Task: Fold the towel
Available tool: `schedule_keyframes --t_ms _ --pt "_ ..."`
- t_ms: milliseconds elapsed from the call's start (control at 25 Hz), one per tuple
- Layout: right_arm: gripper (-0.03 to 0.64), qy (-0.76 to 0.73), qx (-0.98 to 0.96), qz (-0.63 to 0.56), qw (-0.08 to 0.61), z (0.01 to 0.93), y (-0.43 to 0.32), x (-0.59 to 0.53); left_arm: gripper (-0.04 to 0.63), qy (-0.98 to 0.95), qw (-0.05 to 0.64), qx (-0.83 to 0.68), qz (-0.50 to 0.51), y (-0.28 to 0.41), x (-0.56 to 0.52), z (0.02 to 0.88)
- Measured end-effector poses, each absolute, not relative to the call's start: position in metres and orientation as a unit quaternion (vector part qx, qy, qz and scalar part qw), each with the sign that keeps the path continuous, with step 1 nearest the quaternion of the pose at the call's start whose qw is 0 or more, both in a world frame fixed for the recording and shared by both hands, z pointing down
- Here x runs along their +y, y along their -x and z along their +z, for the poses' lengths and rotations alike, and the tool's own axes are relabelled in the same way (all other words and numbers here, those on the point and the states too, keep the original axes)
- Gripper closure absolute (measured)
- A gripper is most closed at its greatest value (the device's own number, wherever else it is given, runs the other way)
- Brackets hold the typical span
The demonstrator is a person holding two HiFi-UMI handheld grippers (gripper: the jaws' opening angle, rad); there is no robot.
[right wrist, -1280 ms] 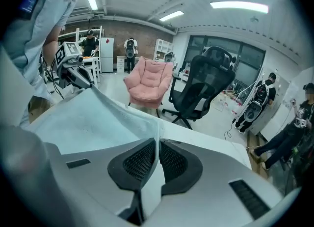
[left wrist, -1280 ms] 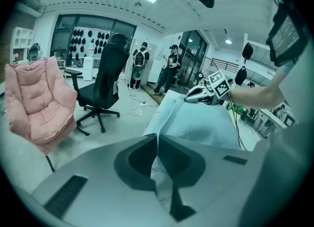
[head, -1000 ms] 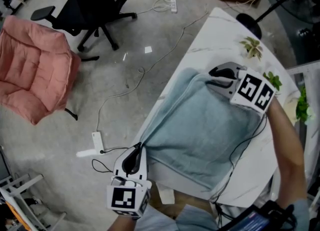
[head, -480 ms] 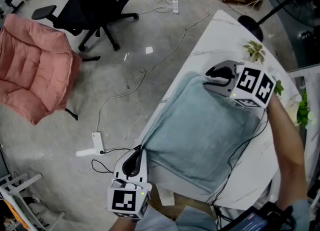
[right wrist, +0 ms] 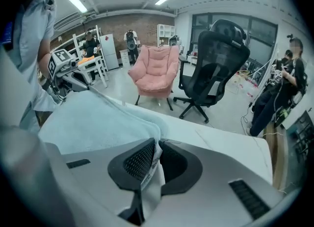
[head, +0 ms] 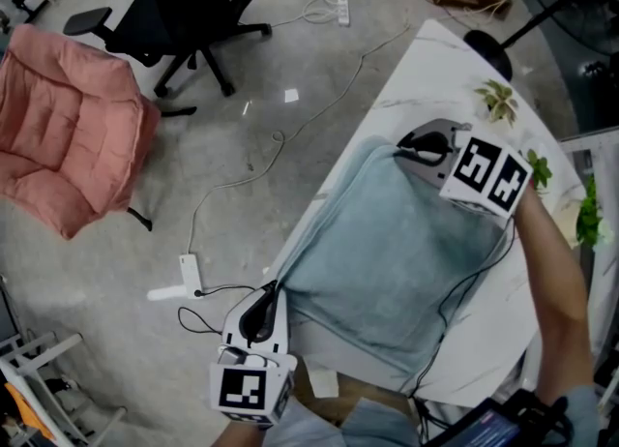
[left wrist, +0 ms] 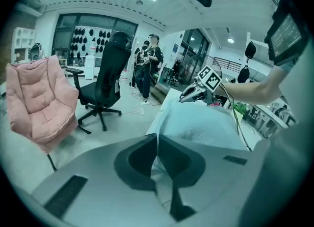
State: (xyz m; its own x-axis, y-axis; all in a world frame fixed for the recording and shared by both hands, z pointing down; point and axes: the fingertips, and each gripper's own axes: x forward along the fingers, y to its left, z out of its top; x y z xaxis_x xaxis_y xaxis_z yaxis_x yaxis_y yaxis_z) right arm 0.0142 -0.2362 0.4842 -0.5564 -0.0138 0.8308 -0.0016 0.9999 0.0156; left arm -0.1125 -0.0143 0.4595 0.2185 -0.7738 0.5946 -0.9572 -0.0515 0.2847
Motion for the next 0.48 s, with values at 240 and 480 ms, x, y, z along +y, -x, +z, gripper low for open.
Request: schedule_keyframes --t_ms 240,480 --pt "0.56 -0.023 -0.886 -0.016 0.462 0.475 -0.017 -0.237 0.58 -0.715 0.309 -0.611 0.14 0.115 -0.017 0.457" --pt "0.538 -0.019 -0.891 0.018 0.454 0.469 -0.014 -0.24 0.581 -0.711 0.317 -0.612 0.142 0.114 -0.013 0.461"
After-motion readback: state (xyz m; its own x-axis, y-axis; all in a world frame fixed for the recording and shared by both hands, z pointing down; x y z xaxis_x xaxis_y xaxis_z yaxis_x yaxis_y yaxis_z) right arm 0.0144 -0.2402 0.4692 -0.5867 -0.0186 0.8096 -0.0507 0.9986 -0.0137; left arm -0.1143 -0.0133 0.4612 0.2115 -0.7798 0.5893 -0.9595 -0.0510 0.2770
